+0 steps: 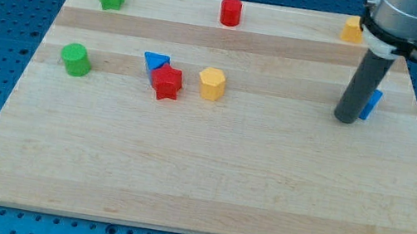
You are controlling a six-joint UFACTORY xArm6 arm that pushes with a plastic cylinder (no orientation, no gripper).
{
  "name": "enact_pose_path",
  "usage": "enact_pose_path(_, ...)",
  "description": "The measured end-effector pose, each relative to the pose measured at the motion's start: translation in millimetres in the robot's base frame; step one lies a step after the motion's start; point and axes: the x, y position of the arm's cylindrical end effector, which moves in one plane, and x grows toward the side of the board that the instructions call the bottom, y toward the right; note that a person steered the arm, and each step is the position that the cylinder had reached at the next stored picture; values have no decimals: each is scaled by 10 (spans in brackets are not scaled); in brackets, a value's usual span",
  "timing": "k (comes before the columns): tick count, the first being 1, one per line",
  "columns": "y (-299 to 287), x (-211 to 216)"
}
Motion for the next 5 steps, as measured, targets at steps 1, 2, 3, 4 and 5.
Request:
enact_pose_path(1,-185,-17)
enact_pose_path(2,-178,-96)
enact_pose_path(3,-85,-133)
enact_pose_path(4,53,-135)
enact_pose_path(5,127,-140)
